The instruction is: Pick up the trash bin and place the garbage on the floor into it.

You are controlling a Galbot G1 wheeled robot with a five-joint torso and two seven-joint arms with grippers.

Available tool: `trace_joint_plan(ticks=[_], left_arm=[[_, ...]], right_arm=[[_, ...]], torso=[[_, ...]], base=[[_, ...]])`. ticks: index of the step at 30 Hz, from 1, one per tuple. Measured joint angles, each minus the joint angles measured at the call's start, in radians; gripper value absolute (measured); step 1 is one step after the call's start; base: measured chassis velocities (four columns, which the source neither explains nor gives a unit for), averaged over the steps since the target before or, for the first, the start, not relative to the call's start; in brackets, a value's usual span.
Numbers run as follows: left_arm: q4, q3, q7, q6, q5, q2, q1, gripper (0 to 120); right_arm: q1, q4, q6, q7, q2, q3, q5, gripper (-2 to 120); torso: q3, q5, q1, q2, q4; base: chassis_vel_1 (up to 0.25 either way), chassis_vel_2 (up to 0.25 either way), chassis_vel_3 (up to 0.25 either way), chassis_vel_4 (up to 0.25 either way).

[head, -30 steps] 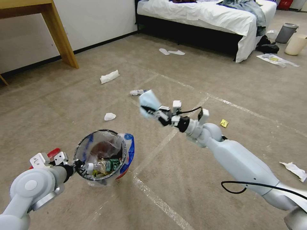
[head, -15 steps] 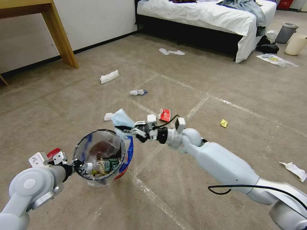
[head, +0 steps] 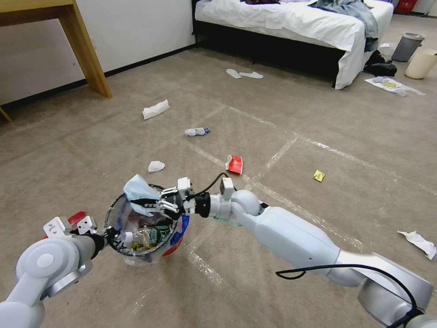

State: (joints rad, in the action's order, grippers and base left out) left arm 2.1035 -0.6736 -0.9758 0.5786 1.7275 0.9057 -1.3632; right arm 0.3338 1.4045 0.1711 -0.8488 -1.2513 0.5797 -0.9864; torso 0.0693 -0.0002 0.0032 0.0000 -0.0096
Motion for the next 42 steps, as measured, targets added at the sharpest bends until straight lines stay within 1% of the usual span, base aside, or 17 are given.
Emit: trace_joint_plan(ticks=[8, 15, 25, 30, 31, 32, 33, 34, 35, 38, 39, 40, 41, 42], left_arm=[[0.018, -0.002, 0.0, 0.0, -0.004, 0.011, -0.012, 0], [0.041, -0.013, 0.001, 0.001, -0.008, 0.018, -0.033, 0], [0.055, -0.022, 0.001, 0.001, -0.001, 0.01, -0.04, 0], [0.057, -0.029, 0.0, 0.002, 0.004, 0.004, -0.043, 0], [0.058, -0.032, 0.0, 0.002, 0.008, -0.001, -0.043, 0], [0.058, -0.034, 0.0, 0.002, 0.01, -0.004, -0.043, 0], [0.058, -0.034, 0.0, 0.002, 0.01, -0.004, -0.043, 0], [0.059, -0.035, -0.001, 0.001, 0.014, -0.007, -0.042, 0], [0.059, -0.035, -0.001, 0.001, 0.014, -0.007, -0.042, 0], [0.059, -0.035, -0.004, -0.002, 0.022, -0.013, -0.034, 0], [0.059, -0.035, -0.004, -0.002, 0.022, -0.013, -0.034, 0], [0.059, -0.035, -0.007, -0.003, 0.026, -0.015, -0.033, 0], [0.059, -0.035, -0.008, -0.003, 0.027, -0.015, -0.032, 0], [0.059, -0.035, -0.008, -0.003, 0.027, -0.015, -0.032, 0]], right_arm=[[-0.021, -0.054, 0.008, 0.023, -0.047, 0.039, 0.022, 0], [-0.072, -0.157, 0.033, 0.024, -0.084, 0.051, 0.054, 0], [-0.088, -0.209, 0.053, 0.03, -0.103, 0.057, 0.084, 0], [-0.086, -0.235, 0.077, 0.038, -0.108, 0.063, 0.138, 0], [-0.084, -0.235, 0.078, 0.044, -0.105, 0.066, 0.148, 1], [-0.084, -0.235, 0.079, 0.045, -0.104, 0.067, 0.15, 4], [-0.084, -0.235, 0.079, 0.045, -0.104, 0.067, 0.15, 4], [-0.084, -0.234, 0.08, 0.045, -0.102, 0.071, 0.154, 11], [-0.084, -0.234, 0.08, 0.045, -0.102, 0.071, 0.154, 11], [-0.081, -0.233, 0.078, 0.033, -0.096, 0.076, 0.167, 28], [-0.081, -0.233, 0.078, 0.033, -0.096, 0.076, 0.167, 28], [-0.079, -0.233, 0.076, 0.03, -0.094, 0.076, 0.171, 34], [-0.078, -0.233, 0.074, 0.028, -0.093, 0.076, 0.173, 38], [-0.078, -0.233, 0.074, 0.028, -0.093, 0.076, 0.173, 38]], torso=[[0.0, 0.0, 0.0, 0.0, 0.0], [0.0, 0.0, 0.0, 0.0, 0.0], [0.0, 0.0002, 0.0, 0.0, -0.0001], [0.0, 0.0002, 0.0, 0.0, 0.0], [0.0, 0.0002, 0.0, 0.0, 0.0], [0.0, 0.0001, 0.0, 0.0, -0.0001], [0.0, 0.0001, 0.0, 0.0, -0.0001], [0.0, 0.0002, 0.0, 0.0, 0.0], [0.0, 0.0002, 0.0, 0.0, 0.0], [0.0, 0.0002, 0.0, 0.0, -0.0001], [0.0, 0.0002, 0.0, 0.0, -0.0001], [0.0, 0.0002, 0.0, 0.0, -0.0001], [0.0, 0.0002, 0.0, 0.0, -0.0001], [0.0, 0.0002, 0.0, 0.0, -0.0001]], base=[[0.0, 0.0, 0.0, 0.0], [0.0, 0.0, 0.0, 0.0], [0.0, 0.0, 0.0, 0.0], [0.0, 0.0, 0.0, 0.0], [0.0, 0.0, 0.0, 0.0], [0.0, 0.0, 0.0, 0.0], [0.0, 0.0, 0.0, 0.0], [0.0, 0.0, 0.0, 0.0], [0.0, 0.0, 0.0, 0.0], [0.0, 0.0, 0.0, 0.0], [0.0, 0.0, 0.0, 0.0], [0.0, 0.0, 0.0, 0.0], [0.0, 0.0, 0.0, 0.0], [0.0, 0.0, 0.0, 0.0]])
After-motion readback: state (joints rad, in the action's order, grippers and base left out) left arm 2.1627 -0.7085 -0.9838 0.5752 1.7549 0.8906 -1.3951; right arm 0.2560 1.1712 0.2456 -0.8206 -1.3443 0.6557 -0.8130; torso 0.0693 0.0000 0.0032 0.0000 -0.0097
